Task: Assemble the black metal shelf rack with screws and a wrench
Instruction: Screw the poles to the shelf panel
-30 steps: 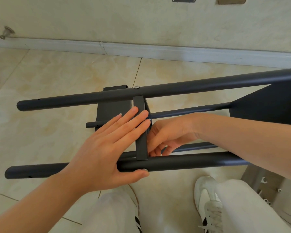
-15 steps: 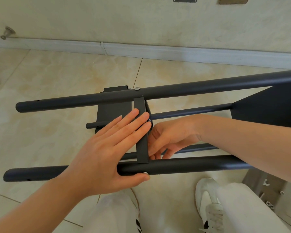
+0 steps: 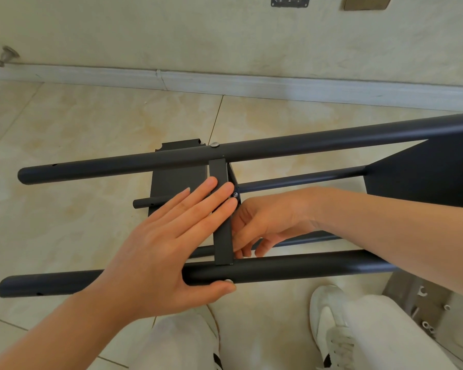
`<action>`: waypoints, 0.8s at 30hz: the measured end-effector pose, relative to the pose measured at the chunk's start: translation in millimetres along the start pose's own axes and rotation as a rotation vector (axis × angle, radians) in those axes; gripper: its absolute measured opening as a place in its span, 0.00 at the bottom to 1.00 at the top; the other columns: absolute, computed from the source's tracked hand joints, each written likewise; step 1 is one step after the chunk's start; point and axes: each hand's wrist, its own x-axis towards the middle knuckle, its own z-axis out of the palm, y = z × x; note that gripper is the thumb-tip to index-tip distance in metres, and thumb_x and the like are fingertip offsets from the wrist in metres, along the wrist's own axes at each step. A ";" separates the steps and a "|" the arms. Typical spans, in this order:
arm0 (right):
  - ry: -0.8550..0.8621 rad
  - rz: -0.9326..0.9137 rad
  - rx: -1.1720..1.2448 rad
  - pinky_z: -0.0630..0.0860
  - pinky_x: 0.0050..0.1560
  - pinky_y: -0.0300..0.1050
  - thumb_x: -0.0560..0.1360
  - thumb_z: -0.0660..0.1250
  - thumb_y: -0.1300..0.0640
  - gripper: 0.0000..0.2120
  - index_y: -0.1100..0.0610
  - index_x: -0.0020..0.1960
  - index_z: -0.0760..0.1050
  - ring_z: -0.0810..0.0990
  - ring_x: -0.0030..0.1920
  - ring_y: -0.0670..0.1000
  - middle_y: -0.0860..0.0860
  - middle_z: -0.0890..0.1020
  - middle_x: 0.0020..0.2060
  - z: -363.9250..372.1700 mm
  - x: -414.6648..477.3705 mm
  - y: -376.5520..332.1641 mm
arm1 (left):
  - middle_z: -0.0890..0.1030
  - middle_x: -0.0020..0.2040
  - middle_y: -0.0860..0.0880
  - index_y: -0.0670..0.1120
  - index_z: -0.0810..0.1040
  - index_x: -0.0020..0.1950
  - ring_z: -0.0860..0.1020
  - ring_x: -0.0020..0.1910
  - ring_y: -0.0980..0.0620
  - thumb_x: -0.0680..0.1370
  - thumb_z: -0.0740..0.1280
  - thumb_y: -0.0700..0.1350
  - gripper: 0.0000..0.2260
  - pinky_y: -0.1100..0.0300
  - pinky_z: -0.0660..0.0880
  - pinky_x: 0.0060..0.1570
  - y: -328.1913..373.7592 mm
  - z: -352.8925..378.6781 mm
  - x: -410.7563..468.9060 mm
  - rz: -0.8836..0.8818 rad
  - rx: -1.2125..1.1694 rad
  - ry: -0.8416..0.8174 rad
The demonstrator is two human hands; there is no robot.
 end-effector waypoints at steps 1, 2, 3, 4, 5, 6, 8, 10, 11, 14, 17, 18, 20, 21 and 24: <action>-0.004 0.007 -0.001 0.79 0.52 0.43 0.80 0.66 0.59 0.06 0.59 0.50 0.80 0.81 0.43 0.48 0.51 0.83 0.40 0.8 0.3 -0.4 | 0.60 0.81 0.50 0.45 0.62 0.79 0.56 0.81 0.49 0.76 0.65 0.67 0.39 0.54 0.54 0.79 0.0 0.3 -0.1 0.002 0.000 0.002; -0.004 0.012 -0.008 0.79 0.53 0.45 0.80 0.65 0.59 0.08 0.62 0.54 0.79 0.81 0.44 0.49 0.51 0.83 0.41 2.1 0.5 -1.0 | 0.60 0.81 0.50 0.45 0.62 0.79 0.56 0.81 0.49 0.75 0.65 0.67 0.39 0.54 0.54 0.79 0.2 0.5 -0.3 0.004 0.002 0.004; 0.000 0.018 -0.021 0.79 0.55 0.46 0.80 0.65 0.58 0.10 0.64 0.57 0.78 0.81 0.44 0.49 0.52 0.82 0.41 3.0 0.7 -2.0 | 0.60 0.81 0.50 0.45 0.62 0.79 0.55 0.81 0.49 0.76 0.65 0.67 0.39 0.54 0.54 0.79 0.2 0.9 0.0 0.006 0.006 0.005; 0.005 0.023 -0.036 0.78 0.57 0.48 0.80 0.65 0.58 0.13 0.66 0.60 0.77 0.80 0.45 0.50 0.53 0.82 0.42 4.1 0.9 -2.9 | 0.60 0.81 0.50 0.45 0.62 0.79 0.56 0.81 0.49 0.76 0.65 0.67 0.39 0.54 0.54 0.78 0.2 1.1 0.2 0.006 0.010 0.006; 0.010 0.026 -0.047 0.78 0.59 0.50 0.80 0.65 0.57 0.14 0.66 0.61 0.76 0.80 0.46 0.51 0.53 0.82 0.42 4.9 1.2 -4.0 | 0.60 0.81 0.50 0.44 0.62 0.79 0.56 0.80 0.49 0.76 0.65 0.67 0.39 0.53 0.55 0.78 0.1 1.2 0.5 0.007 0.012 0.006; 0.017 0.025 -0.054 0.78 0.60 0.51 0.80 0.65 0.57 0.15 0.66 0.61 0.76 0.80 0.46 0.51 0.54 0.82 0.43 5.5 1.0 -5.1 | 0.60 0.81 0.49 0.44 0.62 0.79 0.56 0.80 0.49 0.76 0.65 0.67 0.40 0.52 0.56 0.78 -0.2 1.1 1.0 0.008 0.015 0.007; 0.033 0.011 -0.062 0.78 0.60 0.52 0.80 0.66 0.56 0.13 0.64 0.59 0.78 0.81 0.47 0.52 0.54 0.82 0.45 5.7 -0.6 -6.5 | 0.60 0.81 0.49 0.44 0.62 0.79 0.56 0.80 0.49 0.75 0.65 0.66 0.40 0.51 0.58 0.77 -0.7 0.5 1.6 0.010 0.019 0.012; 0.041 -0.007 -0.073 0.79 0.58 0.51 0.80 0.66 0.56 0.10 0.61 0.57 0.79 0.81 0.46 0.51 0.54 0.83 0.45 5.0 -4.9 -6.9 | 0.60 0.81 0.49 0.44 0.62 0.79 0.55 0.81 0.50 0.75 0.66 0.66 0.40 0.51 0.59 0.76 -1.1 0.5 2.1 0.014 0.024 0.014; 0.042 -0.013 -0.074 0.79 0.57 0.50 0.80 0.65 0.56 0.10 0.60 0.57 0.79 0.81 0.46 0.52 0.53 0.83 0.45 4.6 -8.0 -6.7 | 0.60 0.81 0.49 0.44 0.62 0.79 0.55 0.81 0.50 0.75 0.66 0.66 0.40 0.51 0.60 0.76 -1.2 0.7 2.1 0.017 0.025 0.016; 0.057 -0.028 -0.071 0.79 0.57 0.51 0.81 0.64 0.56 0.09 0.58 0.56 0.80 0.82 0.47 0.52 0.53 0.84 0.45 2.5 -21.6 -4.3 | 0.62 0.80 0.49 0.44 0.64 0.78 0.57 0.80 0.49 0.75 0.66 0.66 0.39 0.50 0.62 0.75 -1.5 0.9 1.9 0.031 0.031 0.039; 0.086 -0.031 -0.105 0.79 0.61 0.53 0.81 0.64 0.53 0.11 0.56 0.58 0.80 0.83 0.52 0.54 0.55 0.84 0.52 5.0 -36.6 -3.5 | 0.70 0.75 0.48 0.43 0.73 0.73 0.63 0.78 0.45 0.76 0.68 0.63 0.32 0.49 0.69 0.71 -0.7 2.4 -1.2 0.107 0.072 0.108; 0.109 -0.033 -0.136 0.79 0.61 0.53 0.80 0.65 0.52 0.11 0.55 0.60 0.79 0.83 0.54 0.55 0.54 0.84 0.53 8.1 -41.1 -4.3 | 0.73 0.73 0.48 0.43 0.75 0.71 0.65 0.77 0.43 0.77 0.69 0.62 0.30 0.49 0.72 0.68 -0.2 3.3 -2.7 0.139 0.095 0.130; 0.202 -0.052 -0.265 0.80 0.59 0.47 0.79 0.66 0.51 0.12 0.52 0.60 0.80 0.83 0.53 0.49 0.49 0.84 0.52 17.5 -49.0 -7.4 | 0.75 0.71 0.47 0.43 0.78 0.69 0.68 0.75 0.42 0.77 0.70 0.60 0.27 0.49 0.75 0.65 1.7 3.6 -4.9 0.174 0.126 0.150; 0.267 -0.064 -0.361 0.79 0.56 0.41 0.79 0.66 0.50 0.11 0.51 0.59 0.81 0.83 0.52 0.45 0.45 0.84 0.50 23.0 -53.0 -10.0 | 0.76 0.71 0.48 0.43 0.78 0.68 0.69 0.74 0.42 0.77 0.69 0.60 0.27 0.49 0.75 0.64 2.7 3.0 -5.3 0.177 0.138 0.149; 0.432 -0.091 -0.601 0.74 0.49 0.30 0.78 0.67 0.51 0.11 0.48 0.59 0.80 0.80 0.48 0.37 0.38 0.82 0.48 39.1 -63.4 -15.5 | 0.74 0.72 0.49 0.44 0.77 0.70 0.68 0.75 0.44 0.78 0.64 0.62 0.28 0.49 0.75 0.65 8.8 -1.5 -4.8 0.118 0.151 0.100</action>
